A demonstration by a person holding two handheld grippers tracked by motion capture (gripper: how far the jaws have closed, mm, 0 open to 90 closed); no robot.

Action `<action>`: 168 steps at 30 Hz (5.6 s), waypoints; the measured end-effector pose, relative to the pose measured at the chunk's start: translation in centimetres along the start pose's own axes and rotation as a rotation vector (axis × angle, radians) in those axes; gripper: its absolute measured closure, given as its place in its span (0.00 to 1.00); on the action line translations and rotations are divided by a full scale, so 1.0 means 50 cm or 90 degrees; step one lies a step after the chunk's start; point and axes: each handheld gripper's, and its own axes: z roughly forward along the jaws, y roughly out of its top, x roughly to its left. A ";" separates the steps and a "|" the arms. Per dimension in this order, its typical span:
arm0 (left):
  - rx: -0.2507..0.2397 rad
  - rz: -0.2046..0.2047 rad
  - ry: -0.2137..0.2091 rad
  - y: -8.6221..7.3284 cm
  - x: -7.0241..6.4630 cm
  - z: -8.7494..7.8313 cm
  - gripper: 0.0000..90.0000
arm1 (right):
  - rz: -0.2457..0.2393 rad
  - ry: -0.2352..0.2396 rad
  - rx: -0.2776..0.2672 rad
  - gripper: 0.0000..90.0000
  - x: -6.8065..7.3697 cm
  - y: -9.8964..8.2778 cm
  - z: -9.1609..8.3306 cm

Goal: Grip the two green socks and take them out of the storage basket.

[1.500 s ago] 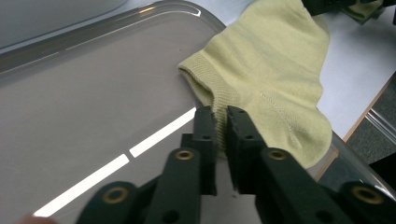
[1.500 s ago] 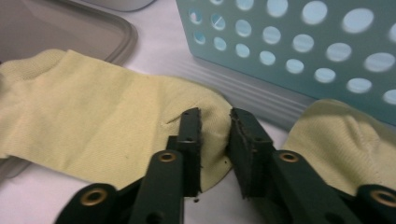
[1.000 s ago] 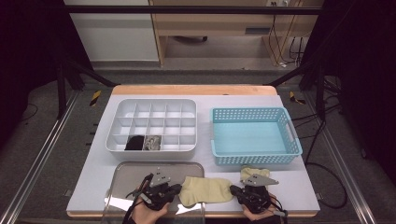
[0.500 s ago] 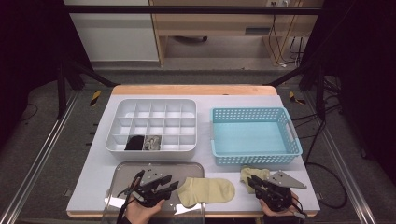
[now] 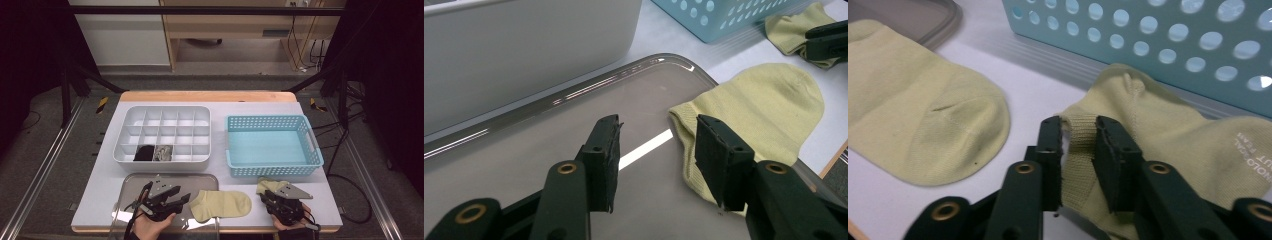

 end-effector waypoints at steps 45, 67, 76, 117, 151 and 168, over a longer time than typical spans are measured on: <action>-0.025 0.007 -0.021 0.006 -0.009 -0.011 0.58 | -0.038 0.289 -0.052 0.98 0.115 0.093 -0.002; -0.024 0.061 -0.050 0.037 -0.039 0.016 0.58 | 0.001 0.176 0.008 0.97 0.065 0.081 0.077; -0.003 0.061 -0.059 0.041 -0.052 0.044 0.58 | -0.009 0.133 0.002 0.92 0.062 0.075 0.084; 0.010 0.071 -0.050 0.012 -0.040 0.037 0.73 | -0.075 0.248 -0.077 0.97 0.104 0.070 -0.011; -0.015 0.123 -0.132 0.067 -0.075 0.130 0.98 | -0.042 0.265 -0.082 0.97 0.089 0.112 -0.011; 0.033 0.072 -0.186 0.014 -0.100 0.080 0.98 | -0.025 0.222 -0.085 0.96 0.094 0.113 0.040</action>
